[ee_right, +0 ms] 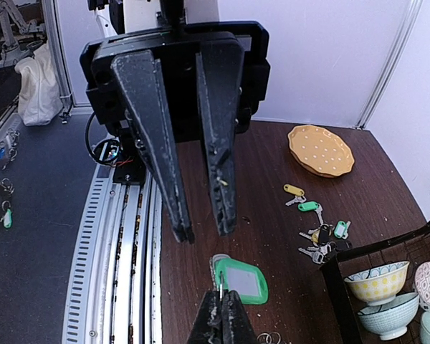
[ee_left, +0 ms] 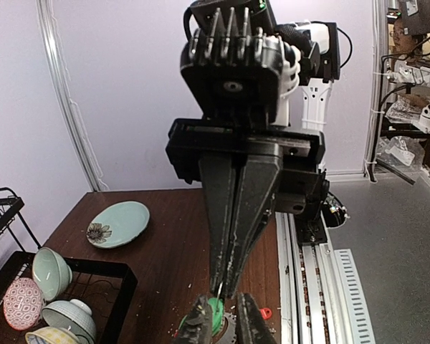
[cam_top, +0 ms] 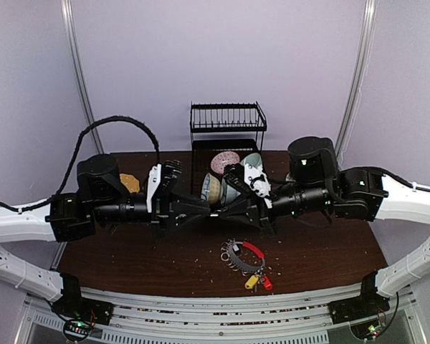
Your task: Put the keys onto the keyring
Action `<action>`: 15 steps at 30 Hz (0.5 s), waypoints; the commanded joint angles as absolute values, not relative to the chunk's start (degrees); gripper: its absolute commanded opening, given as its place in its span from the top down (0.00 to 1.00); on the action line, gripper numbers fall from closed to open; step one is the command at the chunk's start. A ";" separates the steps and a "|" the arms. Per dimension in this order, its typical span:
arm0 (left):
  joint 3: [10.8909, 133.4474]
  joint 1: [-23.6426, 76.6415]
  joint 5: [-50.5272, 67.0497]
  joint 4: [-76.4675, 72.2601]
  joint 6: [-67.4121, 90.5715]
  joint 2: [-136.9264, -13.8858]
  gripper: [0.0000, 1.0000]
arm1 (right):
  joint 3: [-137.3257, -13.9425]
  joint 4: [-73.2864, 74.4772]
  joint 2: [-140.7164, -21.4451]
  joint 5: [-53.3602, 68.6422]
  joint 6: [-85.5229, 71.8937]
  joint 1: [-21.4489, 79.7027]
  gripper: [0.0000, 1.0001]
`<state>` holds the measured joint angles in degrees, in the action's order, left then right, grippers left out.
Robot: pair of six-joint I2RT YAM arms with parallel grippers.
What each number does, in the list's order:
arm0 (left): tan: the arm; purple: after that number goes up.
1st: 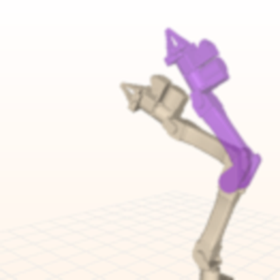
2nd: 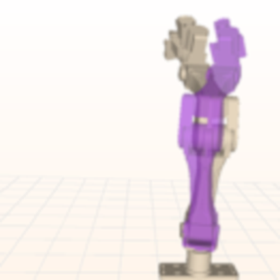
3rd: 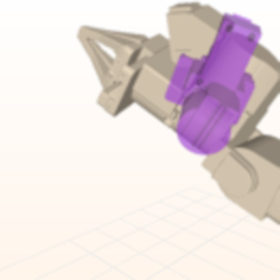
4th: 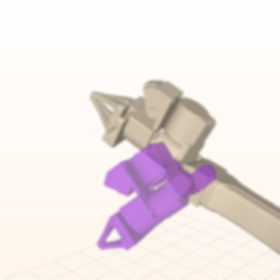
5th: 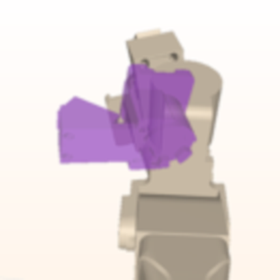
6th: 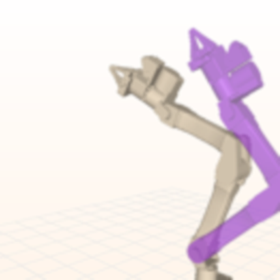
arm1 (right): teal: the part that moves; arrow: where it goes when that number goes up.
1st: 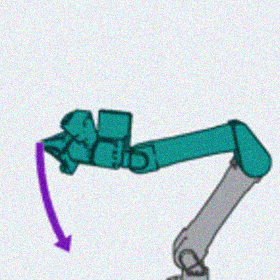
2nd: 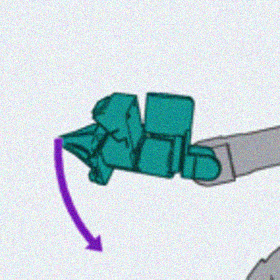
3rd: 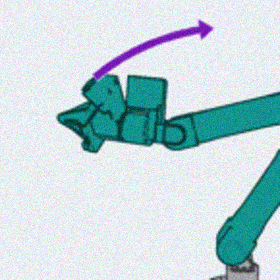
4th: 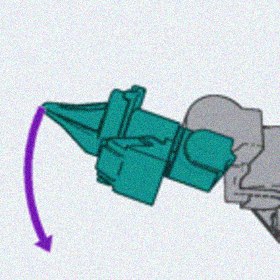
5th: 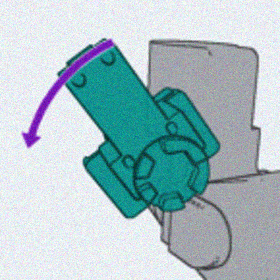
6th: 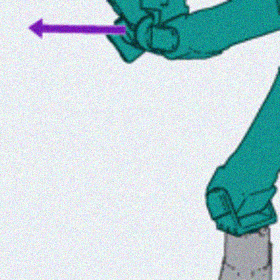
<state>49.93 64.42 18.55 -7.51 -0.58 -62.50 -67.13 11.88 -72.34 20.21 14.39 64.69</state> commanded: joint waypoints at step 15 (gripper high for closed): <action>53.62 64.07 17.41 -6.72 -0.44 -68.73 0.95 | -67.37 10.84 -71.84 22.08 14.06 65.09 1.00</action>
